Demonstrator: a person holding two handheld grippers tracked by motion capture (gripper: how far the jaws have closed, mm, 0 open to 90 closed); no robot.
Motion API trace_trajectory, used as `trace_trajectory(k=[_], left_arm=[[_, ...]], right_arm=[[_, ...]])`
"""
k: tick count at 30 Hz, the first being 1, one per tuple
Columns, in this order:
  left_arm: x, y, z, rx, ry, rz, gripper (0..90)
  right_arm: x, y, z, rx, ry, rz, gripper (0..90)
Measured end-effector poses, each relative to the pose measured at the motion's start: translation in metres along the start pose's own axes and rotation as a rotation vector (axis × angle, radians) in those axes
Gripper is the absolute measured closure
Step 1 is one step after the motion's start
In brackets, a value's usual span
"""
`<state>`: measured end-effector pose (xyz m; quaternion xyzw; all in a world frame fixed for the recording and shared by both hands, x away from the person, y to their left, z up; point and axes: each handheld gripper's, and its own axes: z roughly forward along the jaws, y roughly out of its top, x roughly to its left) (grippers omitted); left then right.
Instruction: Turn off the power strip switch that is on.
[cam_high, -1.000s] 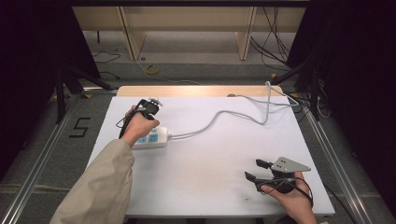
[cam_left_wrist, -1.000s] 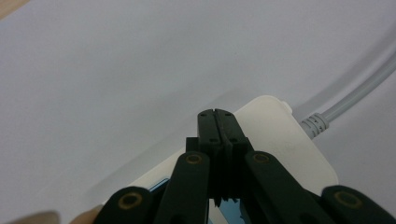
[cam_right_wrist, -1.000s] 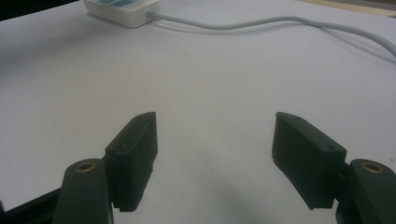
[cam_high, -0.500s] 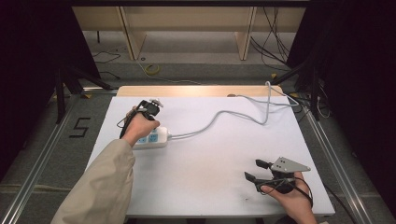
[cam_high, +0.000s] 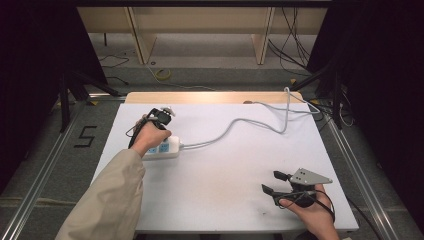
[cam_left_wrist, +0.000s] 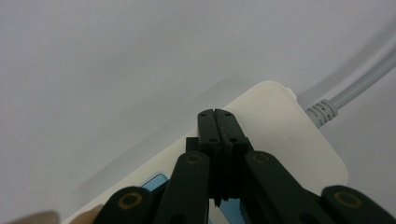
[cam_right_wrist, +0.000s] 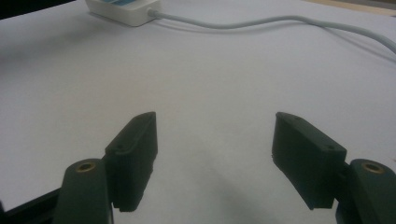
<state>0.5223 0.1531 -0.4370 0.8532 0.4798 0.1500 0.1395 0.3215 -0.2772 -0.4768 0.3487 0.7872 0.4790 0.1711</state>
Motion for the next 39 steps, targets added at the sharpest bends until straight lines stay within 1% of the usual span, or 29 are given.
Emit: trace_trajectory(k=[7,11,14,17,22,29,32,33,36,39], left_arm=[[0.0001,0.0002,0.0,0.004,-0.001,0.0,89.5],[-0.0005,0.0011,0.0002,0.01,0.006,0.002,89.5],[-0.0014,0.0018,0.0005,0.013,0.014,0.011,89.4],[-0.0027,0.0024,0.0003,0.023,0.024,0.031,89.4],[-0.0032,0.0034,0.0007,0.028,0.026,0.021,89.5],[-0.0044,0.0048,0.0007,0.042,0.034,0.024,89.5],[-0.0042,0.0049,0.0012,0.037,0.03,0.007,89.5],[-0.0041,0.005,0.0012,0.038,0.03,0.007,89.5],[-0.0052,0.0049,0.0009,0.042,0.041,0.025,89.5],[-0.0065,0.0053,0.0011,0.044,0.048,0.028,89.5]], right_arm=[[0.0002,0.0,0.0,0.0,0.001,0.0,32.3],[0.0004,0.0,0.0,0.001,0.0,-0.002,32.2],[0.0005,0.0,0.0,0.0,0.002,-0.005,32.2],[0.0004,-0.0001,0.0,0.001,0.003,-0.006,32.2],[0.0005,0.0,0.0,0.0,0.004,-0.008,32.2],[0.0006,0.0,-0.0001,0.001,0.004,-0.009,32.2],[0.001,0.0001,-0.0001,0.002,0.003,-0.006,32.2],[0.001,0.0001,-0.0001,0.001,0.004,-0.006,32.2],[0.0012,0.0002,-0.0001,0.002,0.004,-0.006,32.2],[0.001,0.0002,-0.0001,0.002,0.003,-0.006,32.2]])
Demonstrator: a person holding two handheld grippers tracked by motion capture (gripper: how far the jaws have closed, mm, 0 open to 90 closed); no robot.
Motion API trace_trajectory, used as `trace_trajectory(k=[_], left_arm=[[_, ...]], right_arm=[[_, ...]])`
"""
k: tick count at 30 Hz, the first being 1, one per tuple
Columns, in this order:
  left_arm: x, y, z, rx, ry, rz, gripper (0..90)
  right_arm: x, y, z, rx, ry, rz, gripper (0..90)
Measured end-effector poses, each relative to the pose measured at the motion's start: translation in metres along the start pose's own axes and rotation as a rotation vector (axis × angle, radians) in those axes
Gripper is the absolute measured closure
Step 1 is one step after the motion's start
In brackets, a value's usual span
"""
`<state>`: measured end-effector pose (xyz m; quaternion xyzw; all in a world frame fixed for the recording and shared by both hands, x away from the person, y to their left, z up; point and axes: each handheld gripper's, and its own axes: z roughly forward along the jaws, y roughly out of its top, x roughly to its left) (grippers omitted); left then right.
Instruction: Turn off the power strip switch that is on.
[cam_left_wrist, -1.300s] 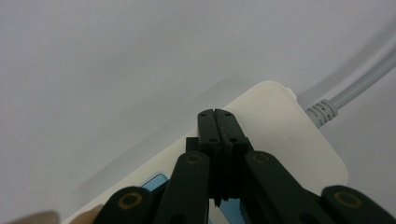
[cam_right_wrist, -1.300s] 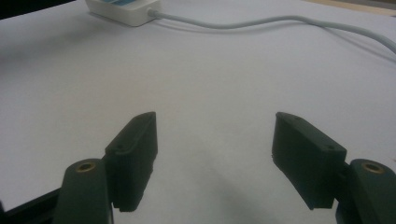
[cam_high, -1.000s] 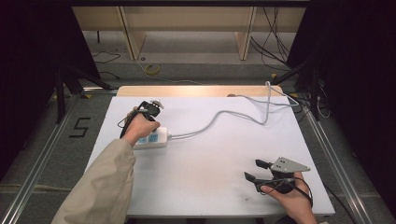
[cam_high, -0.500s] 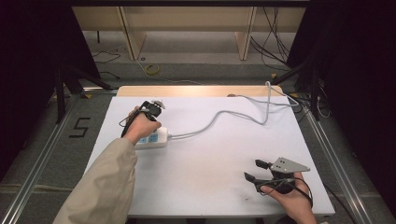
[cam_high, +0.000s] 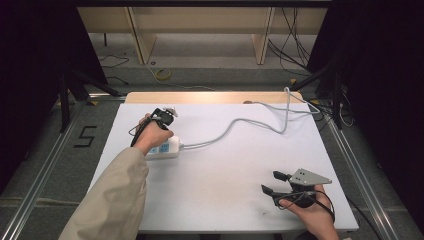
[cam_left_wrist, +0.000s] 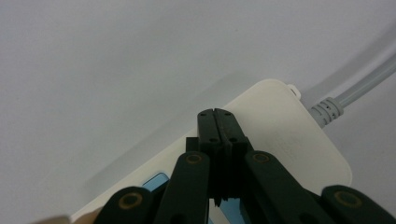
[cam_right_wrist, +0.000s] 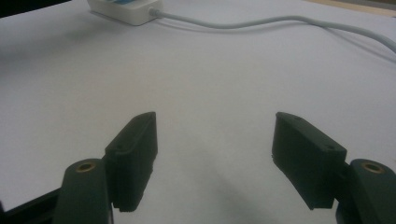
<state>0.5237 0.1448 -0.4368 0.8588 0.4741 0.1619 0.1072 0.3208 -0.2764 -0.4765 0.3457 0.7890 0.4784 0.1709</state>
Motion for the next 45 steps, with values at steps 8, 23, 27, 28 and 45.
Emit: trace_trajectory(k=[8,23,27,28,45], left_arm=[[-0.0012,-0.0004,0.0001,0.002,0.006,0.01,89.5],[0.0005,-0.0035,0.0014,0.009,0.035,0.026,89.6],[-0.0017,-0.0029,0.0016,0.013,0.05,0.042,89.6],[-0.0017,-0.0021,0.0016,0.019,0.051,0.045,89.6],[-0.001,-0.0009,0.0018,0.024,0.045,0.034,89.6]], right_arm=[[0.0001,0.0001,0.0,0.001,0.0,-0.002,32.2],[0.0005,0.0004,0.0001,0.002,-0.001,-0.003,32.2],[0.0006,0.0005,0.0008,0.003,0.0,0.0,32.2],[0.0004,0.0006,0.0013,0.003,0.002,-0.002,32.2],[0.0004,0.001,0.0015,0.005,0.003,-0.005,32.2]])
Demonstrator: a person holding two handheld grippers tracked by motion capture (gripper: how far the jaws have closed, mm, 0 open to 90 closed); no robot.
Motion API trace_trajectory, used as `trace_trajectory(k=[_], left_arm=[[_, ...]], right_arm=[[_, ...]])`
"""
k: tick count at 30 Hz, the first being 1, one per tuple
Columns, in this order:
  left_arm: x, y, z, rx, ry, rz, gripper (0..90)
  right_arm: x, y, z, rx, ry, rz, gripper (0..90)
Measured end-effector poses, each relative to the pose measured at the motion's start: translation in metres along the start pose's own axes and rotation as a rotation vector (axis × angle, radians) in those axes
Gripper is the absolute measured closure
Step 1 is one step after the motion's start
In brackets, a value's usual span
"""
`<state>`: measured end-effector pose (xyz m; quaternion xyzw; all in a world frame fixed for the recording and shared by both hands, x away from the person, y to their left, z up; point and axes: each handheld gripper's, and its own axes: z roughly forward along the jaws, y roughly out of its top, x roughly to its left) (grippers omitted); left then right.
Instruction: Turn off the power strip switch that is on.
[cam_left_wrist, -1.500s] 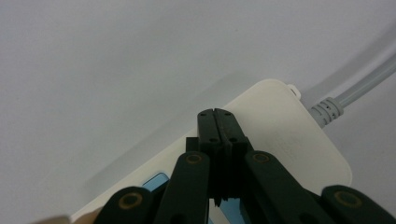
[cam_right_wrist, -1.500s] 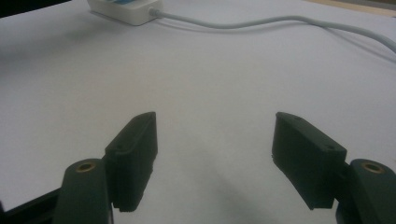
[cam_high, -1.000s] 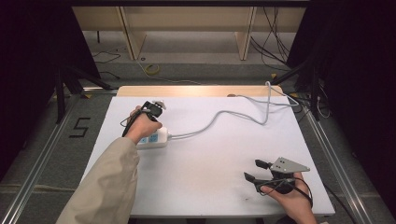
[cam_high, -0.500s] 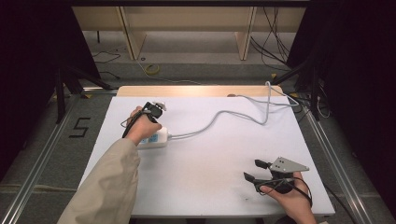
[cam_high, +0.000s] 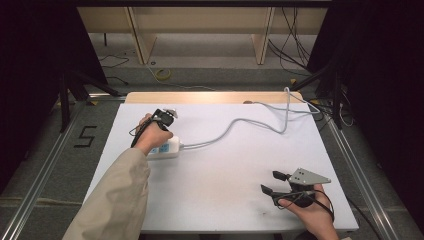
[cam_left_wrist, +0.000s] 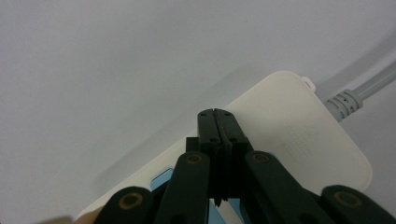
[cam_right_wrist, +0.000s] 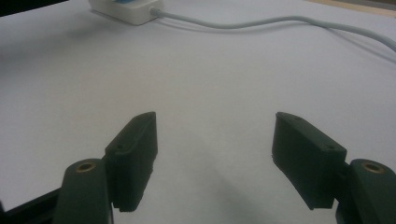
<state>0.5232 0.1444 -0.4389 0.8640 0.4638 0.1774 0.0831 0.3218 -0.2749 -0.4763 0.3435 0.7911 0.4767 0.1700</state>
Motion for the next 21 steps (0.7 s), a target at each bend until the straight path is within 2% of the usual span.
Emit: trace_trajectory(k=[8,11,21], left_arm=[[-0.0023,-0.0005,0.0001,-0.005,0.014,0.007,89.6],[-0.0039,-0.0002,0.0,0.0,0.025,0.027,89.6],[-0.0055,0.0002,-0.0002,0.006,0.038,0.05,89.6]], right_arm=[[-0.0004,-0.0001,0.0003,-0.004,0.0,-0.001,32.2],[-0.0005,-0.0001,0.0,-0.005,0.0,0.0,32.2],[-0.0007,-0.0003,-0.0003,-0.003,-0.001,0.001,32.2]])
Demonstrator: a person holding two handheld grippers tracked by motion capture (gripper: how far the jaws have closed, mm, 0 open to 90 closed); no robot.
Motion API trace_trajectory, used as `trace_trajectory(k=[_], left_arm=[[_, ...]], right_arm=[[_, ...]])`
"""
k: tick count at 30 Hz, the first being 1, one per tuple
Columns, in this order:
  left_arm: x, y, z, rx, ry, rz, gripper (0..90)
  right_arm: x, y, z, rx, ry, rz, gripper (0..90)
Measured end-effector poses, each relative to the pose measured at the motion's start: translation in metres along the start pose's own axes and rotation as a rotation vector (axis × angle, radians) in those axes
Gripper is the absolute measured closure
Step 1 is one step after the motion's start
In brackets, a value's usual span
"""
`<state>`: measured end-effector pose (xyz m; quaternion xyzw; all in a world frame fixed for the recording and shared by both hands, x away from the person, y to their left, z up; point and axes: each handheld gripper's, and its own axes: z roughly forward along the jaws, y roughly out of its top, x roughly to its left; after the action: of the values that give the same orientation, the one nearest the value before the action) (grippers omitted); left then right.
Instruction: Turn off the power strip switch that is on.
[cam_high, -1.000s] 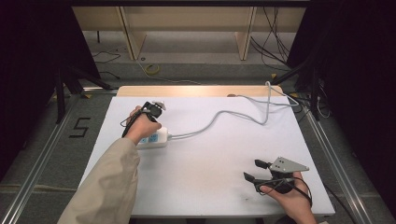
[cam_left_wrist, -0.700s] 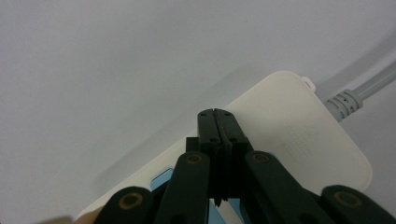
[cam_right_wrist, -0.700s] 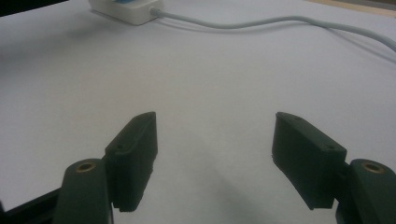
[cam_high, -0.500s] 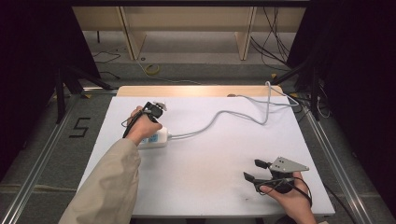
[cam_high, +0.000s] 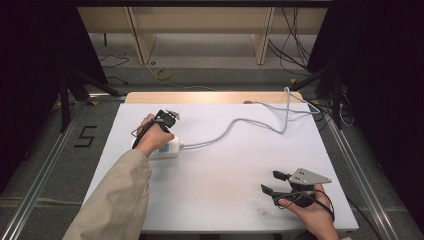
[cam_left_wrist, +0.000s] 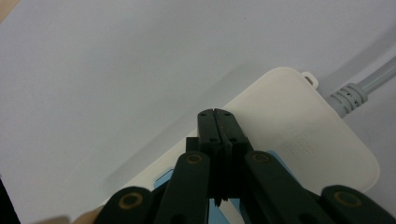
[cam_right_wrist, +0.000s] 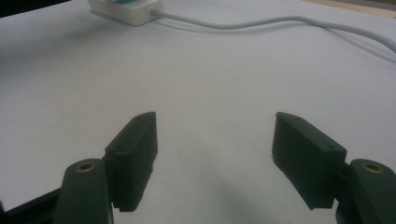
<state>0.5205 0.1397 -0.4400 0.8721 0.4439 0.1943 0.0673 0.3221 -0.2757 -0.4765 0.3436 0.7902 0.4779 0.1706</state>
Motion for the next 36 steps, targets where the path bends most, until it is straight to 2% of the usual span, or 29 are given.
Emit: trace_trajectory(k=[11,14,16,20,21,26,28,33,34,36], left_arm=[[0.0,-0.001,0.0,-0.009,-0.004,0.001,89.6],[0.001,-0.001,-0.001,0.002,0.022,0.018,89.6],[0.003,-0.003,-0.001,-0.009,0.007,-0.002,89.6],[0.006,-0.004,-0.005,-0.047,-0.039,-0.035,89.6],[0.007,-0.004,-0.007,-0.052,-0.037,-0.029,89.6],[0.009,-0.005,-0.011,-0.105,-0.045,-0.056,89.6],[0.01,-0.006,-0.012,-0.113,-0.056,-0.063,89.5],[0.012,-0.01,-0.021,-0.178,-0.083,-0.081,89.2],[0.012,-0.011,-0.022,-0.192,-0.098,-0.09,84.1],[0.011,-0.013,-0.025,-0.208,-0.123,-0.092,82.0]], right_arm=[[0.0,0.0,-0.001,-0.002,-0.004,0.001,32.3],[0.0,0.0,-0.001,-0.002,-0.004,0.001,32.3],[0.0,0.0,0.0,-0.004,-0.003,-0.003,32.3],[0.0,0.0,0.0,-0.004,-0.003,-0.002,32.3],[0.0,0.0,0.0,-0.003,-0.002,0.001,32.3],[0.0,0.0,0.0,-0.001,-0.002,0.002,32.3],[0.0,0.0,0.0,-0.003,-0.003,0.001,32.3],[0.0,0.0,-0.001,-0.002,-0.002,0.001,32.3],[0.0,0.0,0.0,-0.002,-0.003,0.0,32.3],[0.0,0.0,0.0,-0.002,-0.003,0.001,32.3]])
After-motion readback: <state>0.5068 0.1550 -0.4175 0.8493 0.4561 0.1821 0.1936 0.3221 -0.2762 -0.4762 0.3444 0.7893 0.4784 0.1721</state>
